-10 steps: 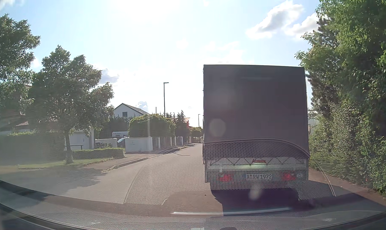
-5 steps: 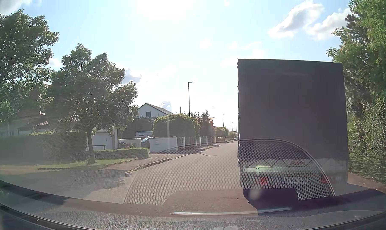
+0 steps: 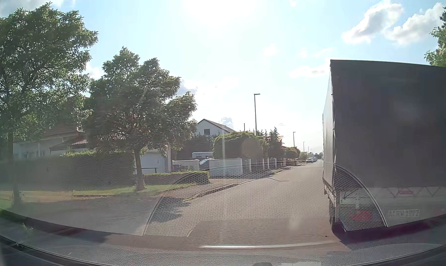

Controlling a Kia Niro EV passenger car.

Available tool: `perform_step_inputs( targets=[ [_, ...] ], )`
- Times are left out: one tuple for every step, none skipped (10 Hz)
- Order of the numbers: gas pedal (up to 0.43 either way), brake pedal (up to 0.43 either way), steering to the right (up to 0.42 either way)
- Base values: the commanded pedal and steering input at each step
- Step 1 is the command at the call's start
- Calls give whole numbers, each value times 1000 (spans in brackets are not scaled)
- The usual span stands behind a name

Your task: Follow the waypoints while adhering to traffic rules and regulations

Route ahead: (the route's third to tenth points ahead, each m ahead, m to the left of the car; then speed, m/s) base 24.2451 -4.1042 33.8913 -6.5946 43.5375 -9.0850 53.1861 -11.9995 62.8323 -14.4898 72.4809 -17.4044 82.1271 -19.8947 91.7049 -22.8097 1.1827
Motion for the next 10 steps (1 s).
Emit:
perform_step_inputs(
  targets=[
    [110,12,-847],
    [110,12,-799],
    [110,12,-736],
    [110,12,-665],
    [110,12,-574],
    [118,12,-473],
    [130,12,-402],
    [130,12,-312],
    [130,12,-237],
    [130,12,-196]
  ],
)
